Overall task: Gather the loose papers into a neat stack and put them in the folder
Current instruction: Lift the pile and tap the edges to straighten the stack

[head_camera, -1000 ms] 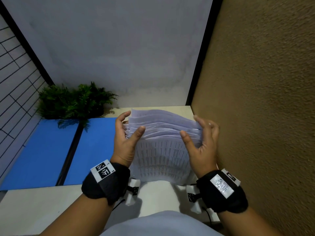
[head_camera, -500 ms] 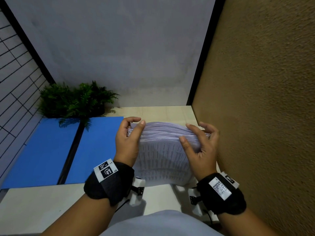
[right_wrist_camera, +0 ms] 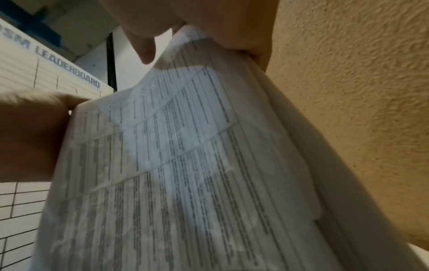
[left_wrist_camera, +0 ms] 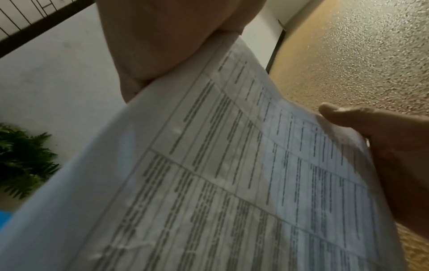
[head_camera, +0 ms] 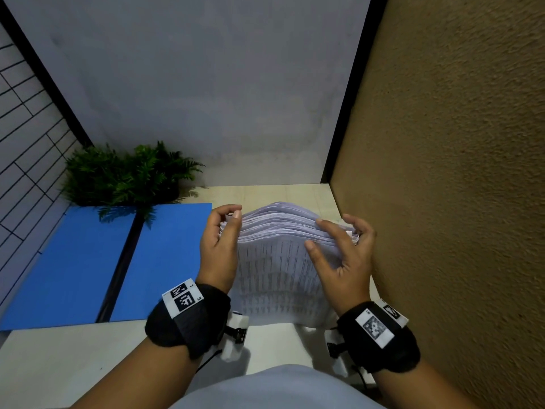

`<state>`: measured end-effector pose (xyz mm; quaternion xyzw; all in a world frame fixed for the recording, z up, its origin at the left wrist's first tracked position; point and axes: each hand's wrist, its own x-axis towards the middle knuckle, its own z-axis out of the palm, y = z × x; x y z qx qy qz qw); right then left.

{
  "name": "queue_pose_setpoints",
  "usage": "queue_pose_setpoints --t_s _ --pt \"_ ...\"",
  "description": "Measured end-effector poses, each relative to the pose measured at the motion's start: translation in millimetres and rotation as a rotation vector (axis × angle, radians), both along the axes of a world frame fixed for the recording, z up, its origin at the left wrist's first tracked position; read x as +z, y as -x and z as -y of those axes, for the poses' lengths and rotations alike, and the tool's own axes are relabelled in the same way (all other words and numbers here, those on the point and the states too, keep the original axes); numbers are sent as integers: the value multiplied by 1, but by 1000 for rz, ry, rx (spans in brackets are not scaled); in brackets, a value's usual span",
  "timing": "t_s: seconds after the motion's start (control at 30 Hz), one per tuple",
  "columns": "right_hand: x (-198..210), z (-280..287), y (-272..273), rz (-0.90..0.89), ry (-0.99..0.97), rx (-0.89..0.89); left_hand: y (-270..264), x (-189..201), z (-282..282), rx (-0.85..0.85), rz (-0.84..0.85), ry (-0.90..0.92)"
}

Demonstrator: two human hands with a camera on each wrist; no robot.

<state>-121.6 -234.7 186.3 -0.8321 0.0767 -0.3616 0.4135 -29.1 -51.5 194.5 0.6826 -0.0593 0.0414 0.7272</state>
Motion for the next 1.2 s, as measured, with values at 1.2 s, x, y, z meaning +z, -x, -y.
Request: queue_pose_setpoints --t_s 1.2 --pt "0 19 -12 -100 -89 90 -7 -38 -3 -292 -238 -21"
